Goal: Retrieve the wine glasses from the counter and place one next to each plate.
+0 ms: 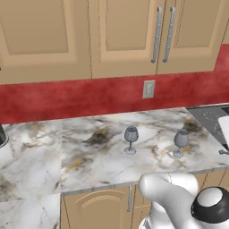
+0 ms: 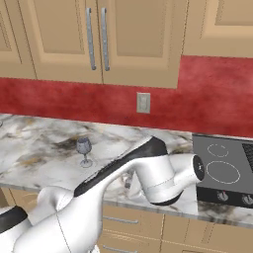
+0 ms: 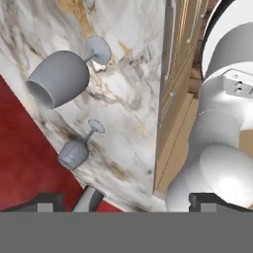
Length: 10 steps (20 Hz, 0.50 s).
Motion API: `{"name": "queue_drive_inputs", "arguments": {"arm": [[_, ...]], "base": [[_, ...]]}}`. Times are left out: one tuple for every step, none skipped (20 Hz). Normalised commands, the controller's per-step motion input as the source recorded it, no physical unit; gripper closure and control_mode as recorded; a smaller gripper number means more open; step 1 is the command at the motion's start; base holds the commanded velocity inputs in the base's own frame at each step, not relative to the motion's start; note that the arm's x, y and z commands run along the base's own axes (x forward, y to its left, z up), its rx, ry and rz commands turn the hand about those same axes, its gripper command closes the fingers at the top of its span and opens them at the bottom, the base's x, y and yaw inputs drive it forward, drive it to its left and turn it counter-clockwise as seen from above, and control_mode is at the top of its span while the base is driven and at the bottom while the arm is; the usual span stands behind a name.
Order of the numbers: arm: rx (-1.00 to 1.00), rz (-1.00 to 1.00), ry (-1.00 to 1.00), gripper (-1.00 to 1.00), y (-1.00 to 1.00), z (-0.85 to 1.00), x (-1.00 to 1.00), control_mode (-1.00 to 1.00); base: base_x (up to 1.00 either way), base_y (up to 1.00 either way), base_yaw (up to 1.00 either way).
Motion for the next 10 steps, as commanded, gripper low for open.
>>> {"name": "queue_drive_inputs", "arguments": {"arm": [[0.15,0.02,0.11,-1.0,-0.19,-0.32,0.26,-1.0],[0.11,0.03,0.15,-1.0,-0.18,-0.31,0.3,-1.0],[0.09,0.03,0.16,-1.0,-0.11,-0.3,0.3,-1.0],[0.06,0.01,0.18,-1.0,-0.11,-0.31,0.29,-1.0],[0.05,0.01,0.19,-1.0,-0.11,-0.31,0.26,-1.0],[0.0,0.0,0.21,-1.0,-0.04,-0.28,0.28,-1.0],[0.0,0.0,0.25,-1.0,0.0,-0.23,0.31,-1.0],[0.0,0.0,0.32,-1.0,0.0,-0.14,0.36,-1.0],[0.0,0.0,0.36,-1.0,-0.03,-0.07,0.36,-1.0],[0.0,0.0,0.41,-1.0,-0.04,-0.09,0.39,-1.0]], "base": [[0.0,0.0,0.0],[0.0,0.0,0.0],[0.0,0.0,0.0],[0.0,0.0,0.0],[0.0,0.0,0.0],[0.0,0.0,0.0],[0.0,0.0,0.0],[0.0,0.0,0.0],[0.0,0.0,0.0],[0.0,0.0,0.0]]}}
